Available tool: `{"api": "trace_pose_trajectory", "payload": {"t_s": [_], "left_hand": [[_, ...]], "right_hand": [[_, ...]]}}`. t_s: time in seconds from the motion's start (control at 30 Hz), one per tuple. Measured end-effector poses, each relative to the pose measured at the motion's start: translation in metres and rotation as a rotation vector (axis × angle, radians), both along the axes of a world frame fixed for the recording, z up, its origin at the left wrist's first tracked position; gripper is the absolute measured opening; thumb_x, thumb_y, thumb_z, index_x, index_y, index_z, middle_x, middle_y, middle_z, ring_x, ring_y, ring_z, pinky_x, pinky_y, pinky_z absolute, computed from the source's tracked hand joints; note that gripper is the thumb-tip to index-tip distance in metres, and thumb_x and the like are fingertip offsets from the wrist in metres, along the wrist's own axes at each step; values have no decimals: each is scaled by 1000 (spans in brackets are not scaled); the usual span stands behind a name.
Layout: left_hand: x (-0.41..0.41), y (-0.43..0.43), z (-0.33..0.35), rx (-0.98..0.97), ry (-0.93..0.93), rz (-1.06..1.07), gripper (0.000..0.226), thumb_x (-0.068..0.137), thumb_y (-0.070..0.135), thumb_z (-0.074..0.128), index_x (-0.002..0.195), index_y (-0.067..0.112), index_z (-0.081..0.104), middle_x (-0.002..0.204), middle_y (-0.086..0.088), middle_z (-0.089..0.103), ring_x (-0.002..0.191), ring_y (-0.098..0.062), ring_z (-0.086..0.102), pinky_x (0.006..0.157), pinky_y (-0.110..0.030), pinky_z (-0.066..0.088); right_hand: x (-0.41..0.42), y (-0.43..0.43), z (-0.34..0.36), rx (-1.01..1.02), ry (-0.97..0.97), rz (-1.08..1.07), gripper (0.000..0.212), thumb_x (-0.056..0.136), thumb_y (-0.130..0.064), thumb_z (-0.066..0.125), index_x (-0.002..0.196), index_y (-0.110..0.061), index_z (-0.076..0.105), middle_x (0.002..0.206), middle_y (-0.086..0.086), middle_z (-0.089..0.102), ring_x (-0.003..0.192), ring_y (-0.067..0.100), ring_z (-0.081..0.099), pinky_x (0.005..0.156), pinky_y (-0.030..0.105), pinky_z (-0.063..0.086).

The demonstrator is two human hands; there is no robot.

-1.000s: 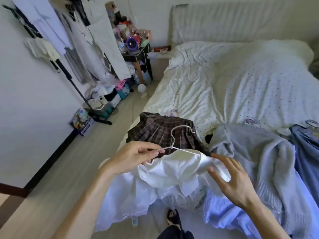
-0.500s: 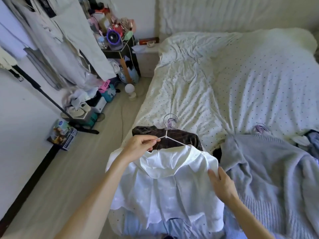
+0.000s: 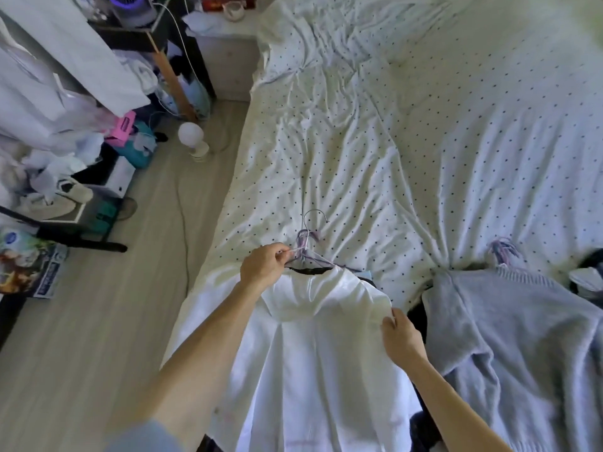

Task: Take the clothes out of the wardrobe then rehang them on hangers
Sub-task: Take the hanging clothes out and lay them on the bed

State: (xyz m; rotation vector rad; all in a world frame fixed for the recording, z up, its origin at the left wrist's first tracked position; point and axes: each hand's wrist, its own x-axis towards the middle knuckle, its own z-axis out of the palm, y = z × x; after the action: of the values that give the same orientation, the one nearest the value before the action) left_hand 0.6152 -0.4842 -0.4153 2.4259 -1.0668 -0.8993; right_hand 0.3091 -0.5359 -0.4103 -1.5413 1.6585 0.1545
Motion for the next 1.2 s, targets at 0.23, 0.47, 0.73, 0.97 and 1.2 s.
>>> {"api": "trace_pose_trajectory", "payload": {"t_s": [0.23, 0.47, 0.73, 0.97, 1.2], "left_hand": [[-21, 10, -67, 22, -420, 12, 50, 97, 36, 50, 144, 18, 48, 147, -15, 46, 136, -34, 42, 108, -53, 33], [-109, 123, -103, -27, -365, -265, 69, 93, 55, 47, 156, 36, 27, 167, -6, 13, 152, -34, 18, 113, -68, 13], [-100, 136, -104, 422, -323, -336, 71, 95, 68, 28, 156, 46, -1, 167, 7, -14, 153, -26, -12, 111, -73, -5], [-120, 97, -40, 541, -73, -325, 60, 102, 52, 29, 157, 31, 21, 165, -3, 16, 153, -26, 6, 116, -67, 2], [-223, 147, 25, 618, -59, -506, 53, 99, 39, 35, 149, 24, 39, 156, -4, 35, 147, -28, 21, 117, -61, 14]], "right_hand": [[7, 4, -28, -33, 87, 206, 66, 97, -36, 55, 155, -26, 26, 160, 1, 31, 143, 25, 36, 110, 35, 33], [-22, 73, -51, 27, 195, 407, 94, 95, -40, 56, 152, -46, -18, 164, 8, -21, 141, 39, 34, 112, 46, 34], [-13, 97, -48, 147, 53, 402, 93, 91, -15, 56, 157, -35, -6, 166, 3, -11, 115, 36, 58, 79, 37, 51], [-33, 74, -3, 131, 172, 631, 65, 100, -40, 43, 158, -29, 14, 167, 0, 9, 144, 32, 32, 116, 42, 29], [-157, 119, 56, 48, 32, 408, 51, 101, -40, 44, 151, -30, 39, 156, -1, 39, 153, 18, 14, 115, 35, 31]]}}
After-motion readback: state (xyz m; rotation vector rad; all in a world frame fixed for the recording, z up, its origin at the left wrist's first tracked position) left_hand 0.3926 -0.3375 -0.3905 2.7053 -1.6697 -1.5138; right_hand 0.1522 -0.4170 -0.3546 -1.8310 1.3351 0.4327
